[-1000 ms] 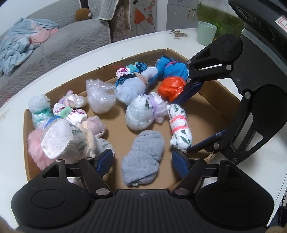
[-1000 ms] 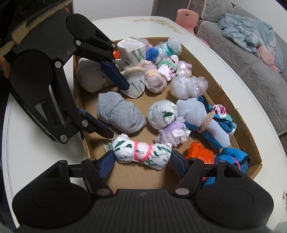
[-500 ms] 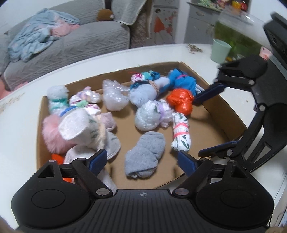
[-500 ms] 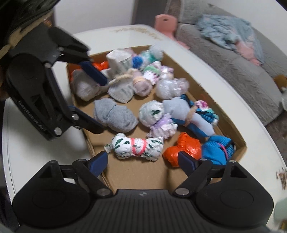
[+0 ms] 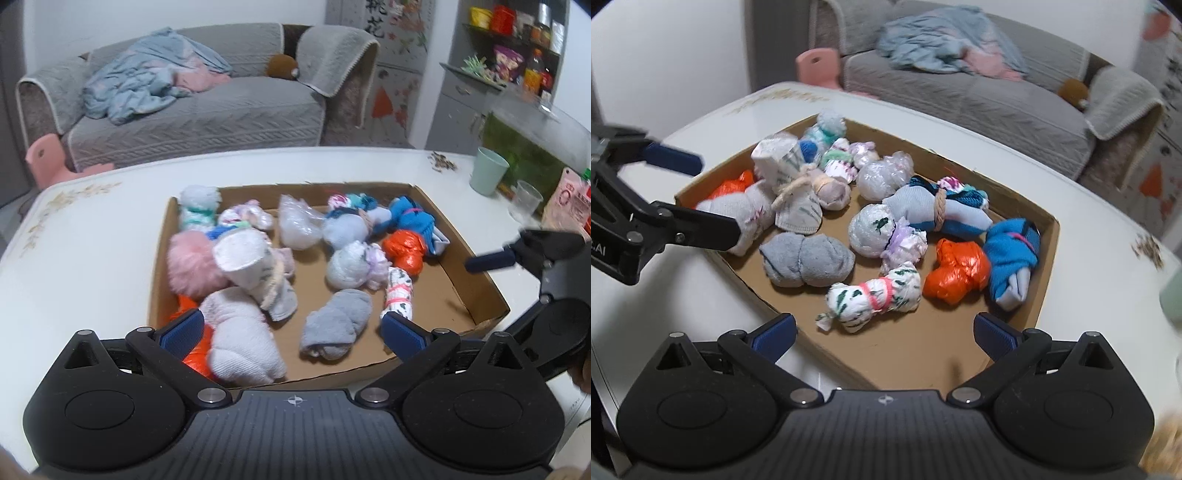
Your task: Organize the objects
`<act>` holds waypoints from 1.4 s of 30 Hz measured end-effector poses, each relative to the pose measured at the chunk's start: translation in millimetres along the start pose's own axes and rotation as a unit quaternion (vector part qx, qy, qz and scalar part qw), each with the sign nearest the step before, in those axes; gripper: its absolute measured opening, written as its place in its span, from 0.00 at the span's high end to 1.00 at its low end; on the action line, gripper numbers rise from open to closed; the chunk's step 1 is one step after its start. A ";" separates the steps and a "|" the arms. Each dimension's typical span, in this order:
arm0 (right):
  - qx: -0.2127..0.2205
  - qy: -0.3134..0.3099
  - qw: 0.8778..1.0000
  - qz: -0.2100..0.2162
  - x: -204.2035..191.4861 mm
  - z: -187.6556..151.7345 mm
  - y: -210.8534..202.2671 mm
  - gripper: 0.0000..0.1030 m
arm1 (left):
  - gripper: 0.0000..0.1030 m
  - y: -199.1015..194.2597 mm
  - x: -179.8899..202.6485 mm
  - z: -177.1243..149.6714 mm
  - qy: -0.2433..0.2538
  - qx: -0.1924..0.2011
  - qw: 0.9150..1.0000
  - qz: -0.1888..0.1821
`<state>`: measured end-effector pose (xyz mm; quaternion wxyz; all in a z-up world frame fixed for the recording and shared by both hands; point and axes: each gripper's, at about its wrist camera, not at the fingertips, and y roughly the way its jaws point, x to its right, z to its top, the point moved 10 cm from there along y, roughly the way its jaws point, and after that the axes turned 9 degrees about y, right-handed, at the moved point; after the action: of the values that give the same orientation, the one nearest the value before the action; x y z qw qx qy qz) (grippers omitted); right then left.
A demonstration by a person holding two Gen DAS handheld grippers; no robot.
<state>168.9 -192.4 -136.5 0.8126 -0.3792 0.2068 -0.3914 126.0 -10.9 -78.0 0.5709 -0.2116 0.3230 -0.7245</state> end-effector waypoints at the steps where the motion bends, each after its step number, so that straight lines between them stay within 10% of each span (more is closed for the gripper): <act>1: 0.003 0.010 1.000 -0.001 0.1 -0.6 -2.1 0.01 | 0.00 -3.2 -1.3 -0.1 -0.004 0.004 1.000 0.000; 12: 0.040 0.122 0.992 0.001 -0.1 2.6 -20.4 0.01 | 0.00 -27.8 -9.7 -2.8 -0.032 0.042 0.998 0.022; 42: 0.052 0.137 0.989 0.012 -22.7 -4.7 -31.9 0.01 | 0.00 -44.9 -6.6 -20.6 -0.005 0.063 0.997 0.054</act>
<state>136.8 -189.6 -113.7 0.7997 -0.2765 0.3001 -0.4404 82.7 6.4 -60.2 0.6227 -0.1613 0.2848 -0.7107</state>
